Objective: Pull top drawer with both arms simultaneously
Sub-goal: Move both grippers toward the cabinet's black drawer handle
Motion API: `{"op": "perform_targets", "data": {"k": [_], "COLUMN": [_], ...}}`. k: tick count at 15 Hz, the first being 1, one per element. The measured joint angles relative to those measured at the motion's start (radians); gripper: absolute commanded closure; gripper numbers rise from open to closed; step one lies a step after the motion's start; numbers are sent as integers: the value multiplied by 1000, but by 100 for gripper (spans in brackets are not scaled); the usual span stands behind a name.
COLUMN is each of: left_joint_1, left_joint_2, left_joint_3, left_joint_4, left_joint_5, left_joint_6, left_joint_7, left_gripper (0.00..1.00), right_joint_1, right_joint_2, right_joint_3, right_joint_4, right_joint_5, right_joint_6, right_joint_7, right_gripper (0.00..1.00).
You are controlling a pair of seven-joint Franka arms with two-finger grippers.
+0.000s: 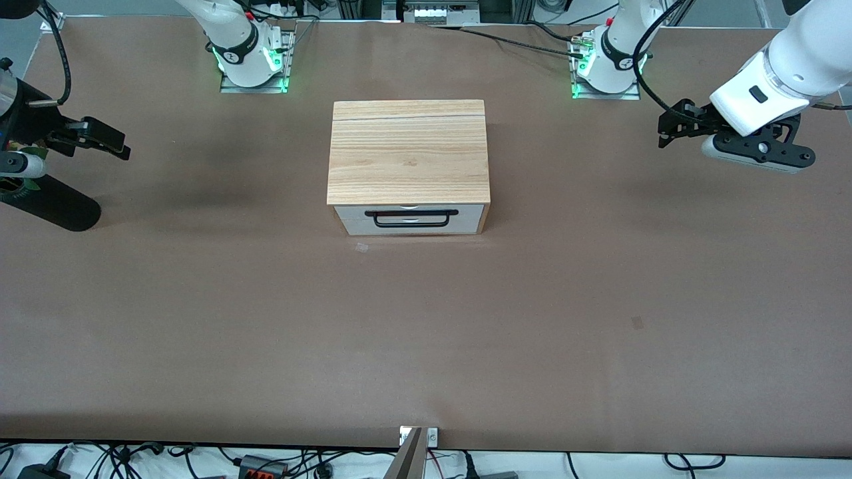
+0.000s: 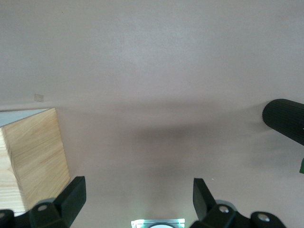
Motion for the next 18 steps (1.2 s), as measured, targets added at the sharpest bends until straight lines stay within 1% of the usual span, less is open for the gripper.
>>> {"op": "perform_targets", "data": {"k": [7,10,12,14,18], "left_joint_1": [0,4,7,9,32], "left_joint_2": [13,43,85,150,265], "left_joint_3": [0,1,2,6,12], "left_joint_4": [16,20,24,48,106], "left_joint_5": [-2,-51,-80,-147,-352], "left_joint_6": [-19,-19,-14,-2,5], "left_joint_7": [0,0,0,0,0], "left_gripper": [0,0,0,0,0], "right_joint_1": [0,0,-1,-2,0], "right_joint_2": [0,0,0,2,12], "right_joint_3": [0,0,-1,-5,-4], "right_joint_4": [0,0,0,3,15], "right_joint_5": [0,0,0,0,0], "right_joint_6": [0,0,0,0,-19], "right_joint_7": [0,0,0,-11,-18], "right_gripper": [0,0,0,0,0]}}
